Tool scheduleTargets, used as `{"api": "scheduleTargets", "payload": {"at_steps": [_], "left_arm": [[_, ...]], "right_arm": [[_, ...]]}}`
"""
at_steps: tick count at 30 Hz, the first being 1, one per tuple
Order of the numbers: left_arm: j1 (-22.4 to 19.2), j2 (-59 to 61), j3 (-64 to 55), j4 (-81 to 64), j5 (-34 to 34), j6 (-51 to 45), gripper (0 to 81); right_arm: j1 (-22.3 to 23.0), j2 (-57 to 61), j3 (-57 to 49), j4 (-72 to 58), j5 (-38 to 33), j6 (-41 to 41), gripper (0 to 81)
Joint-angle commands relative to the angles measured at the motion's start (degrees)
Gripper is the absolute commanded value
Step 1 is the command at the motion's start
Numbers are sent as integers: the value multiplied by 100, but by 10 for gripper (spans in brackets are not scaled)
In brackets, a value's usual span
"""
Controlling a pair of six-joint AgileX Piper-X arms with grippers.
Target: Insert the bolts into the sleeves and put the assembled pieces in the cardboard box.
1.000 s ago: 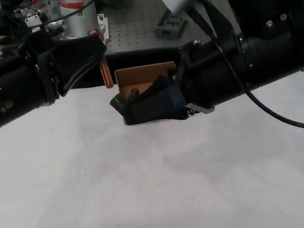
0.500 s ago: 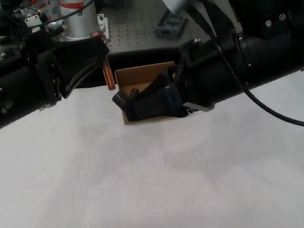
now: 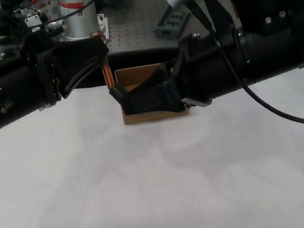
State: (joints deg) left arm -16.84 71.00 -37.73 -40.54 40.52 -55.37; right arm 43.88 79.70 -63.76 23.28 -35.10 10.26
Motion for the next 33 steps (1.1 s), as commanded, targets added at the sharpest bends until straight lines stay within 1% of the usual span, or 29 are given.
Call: {"api": "scheduleTargets", "payload": {"at_steps": [1, 7, 15, 19, 30, 33], "left_arm": [[5, -13, -58, -112, 91, -37, 6], [-5, -13, -58, -112, 91, -210, 6], [-195, -13, -58, -112, 57, -139, 6], [-192, -13, -58, -112, 16, -95, 6], [-192, -13, -58, -112, 2, 54, 6], [-192, -13, -58, -112, 2, 54, 6]], "right_arm": [[19, -21, -42, -135, -15, 9, 22], [19, -21, -42, -135, 115, 9, 22], [19, -21, -42, -135, 133, 45, 22], [19, -21, -42, -135, 270, 173, 22], [-7, -21, -42, -13, 632, 173, 22], [-88, -21, -42, -8, 669, 173, 22]]}}
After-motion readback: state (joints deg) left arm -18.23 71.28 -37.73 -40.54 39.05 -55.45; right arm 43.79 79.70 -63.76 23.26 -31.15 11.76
